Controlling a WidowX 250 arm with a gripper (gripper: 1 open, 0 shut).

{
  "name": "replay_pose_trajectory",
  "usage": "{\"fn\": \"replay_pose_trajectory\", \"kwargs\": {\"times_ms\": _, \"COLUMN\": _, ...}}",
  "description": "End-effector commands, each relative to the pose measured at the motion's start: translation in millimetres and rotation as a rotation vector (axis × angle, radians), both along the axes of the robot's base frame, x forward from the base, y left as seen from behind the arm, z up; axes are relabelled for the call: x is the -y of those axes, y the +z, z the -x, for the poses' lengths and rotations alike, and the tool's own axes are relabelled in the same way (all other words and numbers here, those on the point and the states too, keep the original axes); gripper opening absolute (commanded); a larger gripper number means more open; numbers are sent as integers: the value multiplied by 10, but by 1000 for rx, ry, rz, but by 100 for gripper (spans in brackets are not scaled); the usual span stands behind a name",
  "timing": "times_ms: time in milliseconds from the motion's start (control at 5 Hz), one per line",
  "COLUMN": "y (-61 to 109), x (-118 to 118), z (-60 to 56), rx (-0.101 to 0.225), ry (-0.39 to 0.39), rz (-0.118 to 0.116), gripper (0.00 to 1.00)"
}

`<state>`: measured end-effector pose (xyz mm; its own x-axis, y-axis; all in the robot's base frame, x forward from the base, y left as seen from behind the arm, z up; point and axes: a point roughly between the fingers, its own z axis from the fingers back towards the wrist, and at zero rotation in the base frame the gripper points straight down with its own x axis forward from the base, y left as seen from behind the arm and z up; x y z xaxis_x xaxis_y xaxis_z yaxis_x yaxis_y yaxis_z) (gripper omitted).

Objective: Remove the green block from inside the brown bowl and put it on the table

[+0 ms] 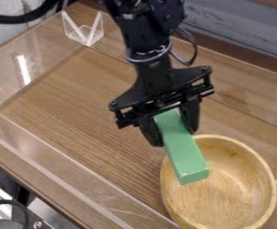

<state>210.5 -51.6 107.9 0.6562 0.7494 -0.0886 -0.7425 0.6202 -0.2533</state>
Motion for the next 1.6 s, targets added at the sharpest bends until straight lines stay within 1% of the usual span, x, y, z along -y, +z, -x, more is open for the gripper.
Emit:
{"fn": "replay_pose_trajectory", "kwargs": {"times_ms": 0, "y": 75, "x": -13, "z": -48, "rx": 38, "ry": 17, "rz": 17, "gripper": 0}}
{"fn": "replay_pose_trajectory", "kwargs": {"times_ms": 200, "y": 73, "x": -119, "z": 11, "rx": 33, "ry": 15, "rz": 13, "gripper": 0}}
{"fn": "replay_pose_trajectory", "kwargs": {"times_ms": 400, "y": 63, "x": -232, "z": 85, "rx": 34, "ry": -13, "rz": 8, "gripper": 0}}
{"fn": "replay_pose_trajectory", "kwargs": {"times_ms": 600, "y": 56, "x": -314, "z": 106, "rx": 35, "ry": -38, "rz": 0, "gripper": 0}}
{"fn": "replay_pose_trajectory", "kwargs": {"times_ms": 800, "y": 42, "x": -347, "z": 119, "rx": 40, "ry": -48, "rz": -7, "gripper": 0}}
{"fn": "replay_pose_trajectory", "kwargs": {"times_ms": 1400, "y": 30, "x": -454, "z": 134, "rx": 43, "ry": -41, "rz": -24, "gripper": 0}}
